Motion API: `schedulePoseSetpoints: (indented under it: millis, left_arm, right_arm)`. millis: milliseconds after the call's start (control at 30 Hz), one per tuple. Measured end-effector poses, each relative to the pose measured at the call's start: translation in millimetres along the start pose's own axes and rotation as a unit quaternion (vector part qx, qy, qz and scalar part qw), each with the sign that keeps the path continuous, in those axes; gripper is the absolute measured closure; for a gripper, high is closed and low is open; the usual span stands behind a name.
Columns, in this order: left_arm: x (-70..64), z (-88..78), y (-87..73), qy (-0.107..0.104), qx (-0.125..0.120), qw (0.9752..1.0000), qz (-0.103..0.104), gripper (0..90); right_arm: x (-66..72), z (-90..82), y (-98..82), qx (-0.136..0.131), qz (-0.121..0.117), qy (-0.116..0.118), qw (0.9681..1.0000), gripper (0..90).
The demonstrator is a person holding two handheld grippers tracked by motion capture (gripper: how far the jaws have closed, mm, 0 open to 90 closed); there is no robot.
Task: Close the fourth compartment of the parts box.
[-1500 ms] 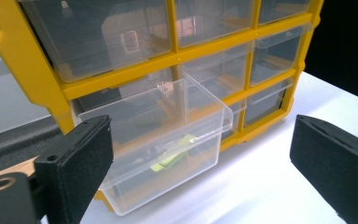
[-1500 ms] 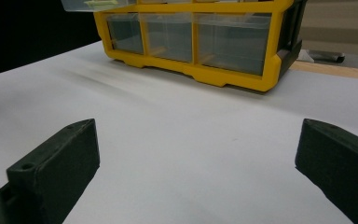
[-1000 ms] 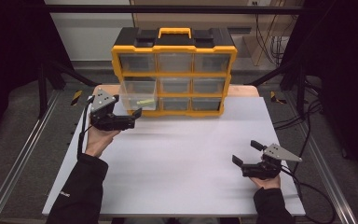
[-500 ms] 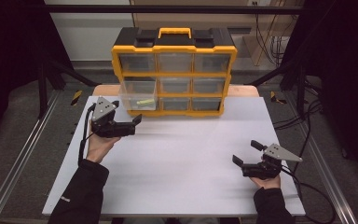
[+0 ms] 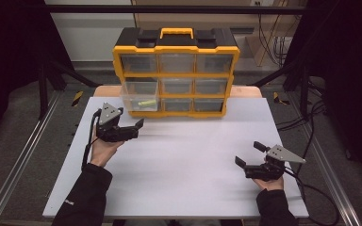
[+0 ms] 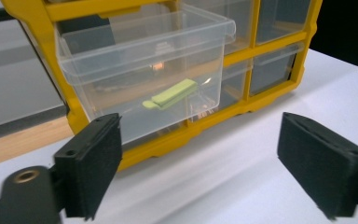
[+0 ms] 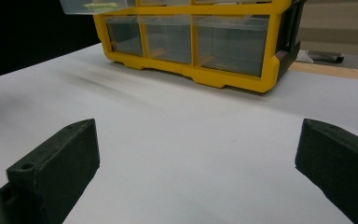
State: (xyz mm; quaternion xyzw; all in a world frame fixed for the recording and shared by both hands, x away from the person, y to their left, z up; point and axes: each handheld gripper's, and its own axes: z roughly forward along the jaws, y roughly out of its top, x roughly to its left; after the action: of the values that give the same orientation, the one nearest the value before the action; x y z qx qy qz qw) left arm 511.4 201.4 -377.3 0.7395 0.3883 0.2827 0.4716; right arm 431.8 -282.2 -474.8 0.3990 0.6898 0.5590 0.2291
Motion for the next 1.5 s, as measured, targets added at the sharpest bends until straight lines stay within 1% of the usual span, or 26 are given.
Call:
schedulePoseSetpoints:
  millis: [100,200,300,500,600,667,800,1067,1200,1333,1433,1500]
  left_arm:
    - [-1.3,1.6,-1.7,0.001,0.000,1.0000,-0.001,21.7]
    - [-3.2,3.0,-2.5,0.010,0.002,0.9999,0.004,28.0]
    - [-3.7,3.8,-2.8,0.012,0.003,0.9999,0.003,33.3]
    - [-4.9,4.5,-3.3,0.018,0.003,0.9998,0.003,42.1]
    - [-5.5,5.9,-3.7,0.021,0.003,0.9998,0.002,47.1]
    - [-6.2,6.6,-3.7,0.024,0.004,0.9997,0.005,50.2]
    - [-6.4,7.2,-3.4,0.027,0.003,0.9996,0.005,55.3]
    - [-4.0,9.6,-3.3,0.027,0.002,0.9996,0.001,66.8]
    - [-1.9,10.2,-3.3,0.028,-0.003,0.9996,-0.004,71.2]
    - [0.0,10.9,-2.9,0.027,-0.008,0.9996,-0.008,78.2]
    - [1.2,13.1,-3.4,0.031,-0.007,0.9995,-0.008,81.9]
    - [2.6,14.5,-3.4,0.029,-0.006,0.9995,-0.010,85.3]
  right_arm:
    - [0.0,-0.5,0.2,-0.001,0.000,0.000,1.0000,0.3]
    - [-0.1,-0.3,0.1,0.000,0.000,0.000,1.0000,0.3]
    - [0.0,0.3,-0.4,0.002,-0.002,-0.001,1.0000,0.2]
    - [0.0,-0.3,0.0,0.001,0.000,0.000,1.0000,0.3]
    - [0.0,-0.1,-0.3,0.000,-0.004,0.000,1.0000,0.2]
    - [0.0,0.0,-0.3,0.000,-0.003,0.001,1.0000,0.3]
    - [-0.2,-0.1,-0.2,0.000,-0.003,0.000,1.0000,0.2]
    - [0.0,0.5,-0.5,0.002,-0.002,0.000,1.0000,0.2]
    - [-0.4,0.6,-0.6,0.001,-0.001,0.000,1.0000,0.3]
    - [-0.5,0.5,-0.4,-0.001,-0.002,0.000,1.0000,0.3]
    - [-0.2,0.6,-0.5,0.001,0.000,0.001,1.0000,0.3]
    - [-0.2,0.7,-0.5,0.001,0.000,0.001,1.0000,0.3]
